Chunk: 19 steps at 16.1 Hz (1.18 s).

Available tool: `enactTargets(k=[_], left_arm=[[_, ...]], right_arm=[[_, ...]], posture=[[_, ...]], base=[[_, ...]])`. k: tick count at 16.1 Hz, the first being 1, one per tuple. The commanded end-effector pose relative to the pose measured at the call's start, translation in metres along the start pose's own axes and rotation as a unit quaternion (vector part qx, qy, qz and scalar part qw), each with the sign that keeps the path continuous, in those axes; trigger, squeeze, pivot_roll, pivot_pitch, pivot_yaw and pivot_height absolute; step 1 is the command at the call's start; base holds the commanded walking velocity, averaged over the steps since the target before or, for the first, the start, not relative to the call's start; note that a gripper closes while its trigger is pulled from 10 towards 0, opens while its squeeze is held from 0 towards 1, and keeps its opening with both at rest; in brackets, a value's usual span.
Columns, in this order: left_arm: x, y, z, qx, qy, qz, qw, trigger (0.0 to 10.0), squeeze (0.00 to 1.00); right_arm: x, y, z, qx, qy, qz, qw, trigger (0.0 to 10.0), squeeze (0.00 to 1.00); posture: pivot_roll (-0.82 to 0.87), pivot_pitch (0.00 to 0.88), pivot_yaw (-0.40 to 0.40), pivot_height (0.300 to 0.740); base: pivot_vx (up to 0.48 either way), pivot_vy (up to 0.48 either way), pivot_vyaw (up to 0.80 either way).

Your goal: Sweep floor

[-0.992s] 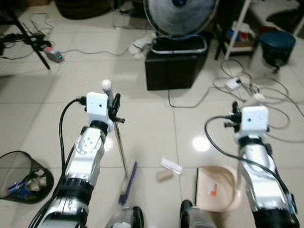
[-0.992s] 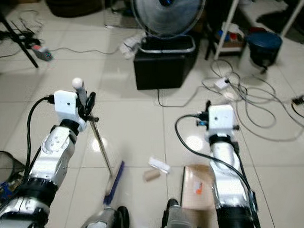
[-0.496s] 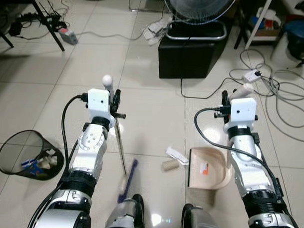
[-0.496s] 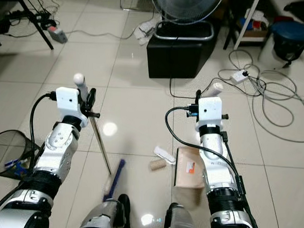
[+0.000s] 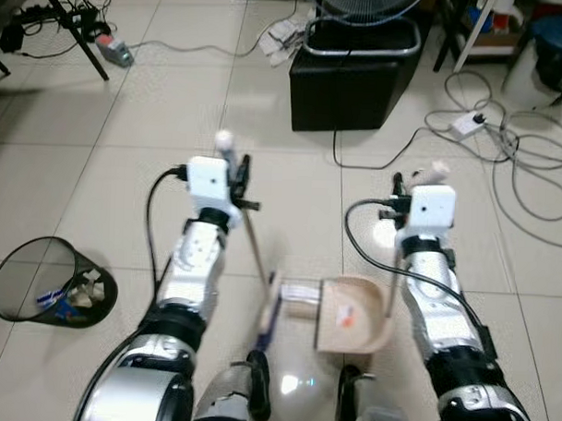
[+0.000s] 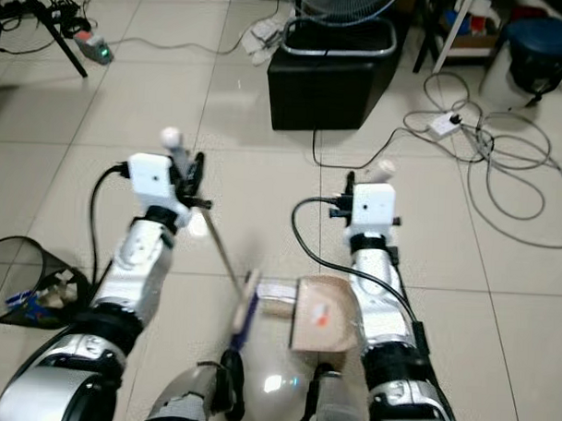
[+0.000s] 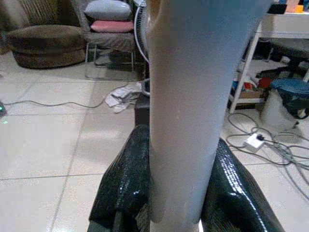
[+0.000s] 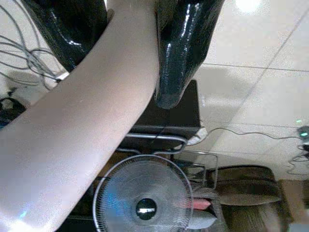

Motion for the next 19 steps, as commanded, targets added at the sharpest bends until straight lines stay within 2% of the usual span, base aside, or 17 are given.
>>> enactTargets(k=[1, 3, 5, 6, 8, 10, 12, 14, 15, 17, 19], left_arm=[[-0.004, -0.001, 0.0, -0.004, 0.039, 0.003, 0.999, 10.0, 0.0], [-0.016, -0.006, 0.011, -0.028, 0.093, -0.018, 0.995, 10.0, 0.0], [-0.017, -0.011, 0.02, -0.044, 0.125, -0.022, 0.991, 10.0, 0.0], [-0.011, -0.016, 0.028, -0.055, 0.151, -0.009, 0.987, 10.0, 0.0], [-0.002, -0.022, 0.036, -0.068, 0.17, 0.005, 0.983, 10.0, 0.0], [0.004, -0.029, 0.05, -0.093, 0.174, -0.005, 0.98, 10.0, 0.0], [0.003, -0.033, 0.067, -0.125, 0.148, -0.046, 0.98, 10.0, 0.0], [0.011, -0.036, 0.087, -0.17, 0.06, -0.074, 0.981, 10.0, 0.0], [0.026, -0.037, 0.087, -0.165, -0.022, -0.056, 0.985, 10.0, 0.0], [0.037, -0.035, 0.077, -0.136, -0.08, -0.044, 0.986, 10.0, 0.0], [0.058, -0.021, 0.035, -0.033, -0.134, -0.008, 0.99, 10.0, 0.0]], right_arm=[[0.014, 0.0, -0.002, 0.0, -0.015, 0.022, 1.0, 10.0, 0.0], [0.023, 0.001, -0.003, 0.0, -0.023, 0.034, 0.999, 10.0, 0.0], [0.022, 0.001, -0.004, 0.001, -0.023, 0.033, 0.999, 10.0, 0.0], [0.017, 0.001, -0.004, 0.001, -0.026, 0.022, 0.999, 10.0, 0.0], [0.009, 0.0, -0.004, 0.001, -0.029, 0.006, 1.0, 10.0, 0.0], [0.002, 0.0, -0.004, 0.001, -0.032, -0.005, 0.999, 10.0, 0.0], [0.0, 0.002, -0.005, 0.001, -0.034, -0.007, 0.999, 10.0, 0.0], [-0.002, 0.006, -0.006, 0.001, -0.034, -0.009, 0.999, 10.0, 0.0], [-0.004, 0.008, -0.008, 0.002, -0.035, -0.014, 0.999, 10.0, 0.0], [-0.005, 0.009, -0.008, 0.002, -0.035, -0.016, 0.999, 10.0, 0.0], [-0.003, 0.009, -0.009, 0.003, -0.033, -0.012, 0.999, 10.0, 0.0]], posture=[[0.02, 0.322, 0.115, 0.74], [0.02, 0.313, 0.114, 0.74], [0.02, 0.299, 0.115, 0.74], [0.02, 0.283, 0.12, 0.74], [0.02, 0.267, 0.124, 0.74], [0.02, 0.25, 0.127, 0.74], [0.02, 0.238, 0.13, 0.74], [0.01, 0.232, 0.138, 0.74], [0.01, 0.231, 0.14, 0.74], [0.01, 0.231, 0.141, 0.74], [0.02, 0.241, 0.138, 0.74]], base=[[0.0, 0.0, 0.0], [0.0, 0.0, 0.0], [0.0, 0.0, 0.0], [0.0, 0.0, 0.0], [0.0, 0.0, 0.0], [0.0, 0.0, 0.0], [0.0, 0.0, 0.0], [0.0, 0.0, 0.0], [0.0, 0.0, 0.0], [0.0, 0.0, 0.0], [0.0, 0.0, 0.0]])
Point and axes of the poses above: a point about 5 cm out from each wrist's last joint towards the gripper, its own y axis pointing back from the gripper into the wrist, its own z axis along the axis of the wrist's last joint, x = y × z, the point moved 2 cm from there along -y, pointing out of the wrist towards the gripper, and after that the axes turned 14 degrees about -y, right-handed, at the moved point
